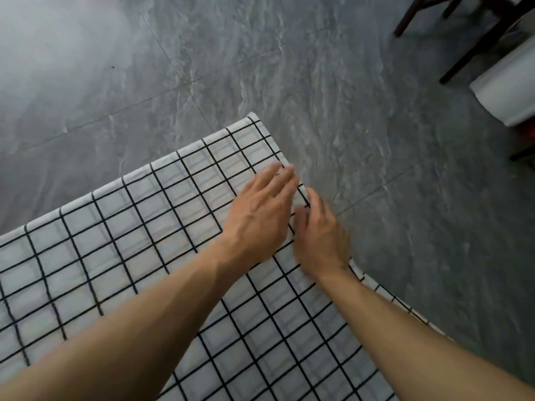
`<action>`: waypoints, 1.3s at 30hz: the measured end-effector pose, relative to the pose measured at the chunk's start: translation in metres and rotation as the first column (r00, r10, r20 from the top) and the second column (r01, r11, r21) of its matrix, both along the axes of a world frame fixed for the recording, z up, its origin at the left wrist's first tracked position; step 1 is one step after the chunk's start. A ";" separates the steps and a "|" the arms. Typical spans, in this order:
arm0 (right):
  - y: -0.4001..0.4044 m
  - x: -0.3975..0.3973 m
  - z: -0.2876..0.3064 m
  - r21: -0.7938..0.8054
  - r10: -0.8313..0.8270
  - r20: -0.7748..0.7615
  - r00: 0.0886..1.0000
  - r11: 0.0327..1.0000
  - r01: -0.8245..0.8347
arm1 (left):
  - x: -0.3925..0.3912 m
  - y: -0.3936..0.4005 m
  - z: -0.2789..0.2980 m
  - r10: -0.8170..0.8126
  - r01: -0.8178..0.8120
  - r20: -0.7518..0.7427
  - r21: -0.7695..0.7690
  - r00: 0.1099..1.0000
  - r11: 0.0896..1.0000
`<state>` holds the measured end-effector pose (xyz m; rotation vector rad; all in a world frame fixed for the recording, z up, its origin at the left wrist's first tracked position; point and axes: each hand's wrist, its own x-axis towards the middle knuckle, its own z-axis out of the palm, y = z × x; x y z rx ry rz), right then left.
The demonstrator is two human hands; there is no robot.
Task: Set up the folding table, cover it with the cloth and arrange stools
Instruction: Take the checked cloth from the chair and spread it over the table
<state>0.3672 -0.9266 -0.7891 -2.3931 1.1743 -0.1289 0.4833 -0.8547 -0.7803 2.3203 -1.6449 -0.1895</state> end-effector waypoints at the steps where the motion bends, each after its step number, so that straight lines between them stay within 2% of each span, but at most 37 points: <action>1: 0.000 -0.002 0.001 0.000 0.011 0.000 1.000 1.000 -0.011 | -0.013 0.000 -0.002 -0.064 0.064 -0.034 0.004 0.997 0.998; 4: -0.008 -0.002 0.001 0.059 0.008 0.041 0.999 0.998 -0.011 | -0.025 0.006 -0.011 -0.086 0.088 -0.082 0.024 0.993 0.996; 7: -0.014 -0.008 0.004 0.165 0.012 0.124 0.992 0.986 -0.033 | -0.020 0.012 -0.014 -0.069 0.072 -0.036 0.068 0.997 0.995; 11: 0.003 -0.065 0.012 0.236 -0.030 0.199 0.980 0.972 -0.018 | -0.024 0.009 -0.011 -0.045 0.049 -0.040 0.097 0.998 0.994; 16: 0.027 -0.168 0.013 0.245 -0.191 0.152 0.970 0.958 0.150 | -0.027 0.008 -0.007 -0.017 0.024 -0.064 0.102 0.998 0.994; 19: 0.034 -0.199 0.012 0.271 -0.221 0.127 0.967 0.945 0.181 | -0.034 0.003 -0.003 0.014 -0.009 -0.037 0.129 0.999 0.992; 22: 0.033 -0.201 0.009 0.265 -0.204 0.139 0.969 0.951 0.162 | -0.072 0.000 0.011 0.060 -0.064 0.039 0.127 0.997 0.990; 25: 0.030 -0.199 0.008 0.240 -0.184 0.135 0.974 0.959 0.148 | -0.147 0.009 0.021 -0.070 0.071 -0.015 0.085 0.997 0.994; 28: 0.025 -0.204 0.009 0.282 -0.166 0.177 0.970 0.953 0.112 | -0.208 0.024 0.019 -0.142 0.155 -0.104 0.134 0.984 0.979; 30: 0.020 -0.206 0.011 0.339 -0.173 0.203 0.964 0.936 0.097 | -0.220 0.029 0.012 -0.106 0.127 -0.125 0.174 0.986 0.977; 32: 0.015 -0.209 0.013 0.385 -0.177 0.218 0.960 0.919 0.082 | -0.221 0.031 0.009 -0.101 0.116 -0.084 0.206 0.991 0.972; 39: 0.032 -0.279 0.024 0.376 -0.149 0.156 0.976 0.923 0.081 | -0.232 0.029 0.018 -0.028 0.044 -0.063 0.267 0.998 0.963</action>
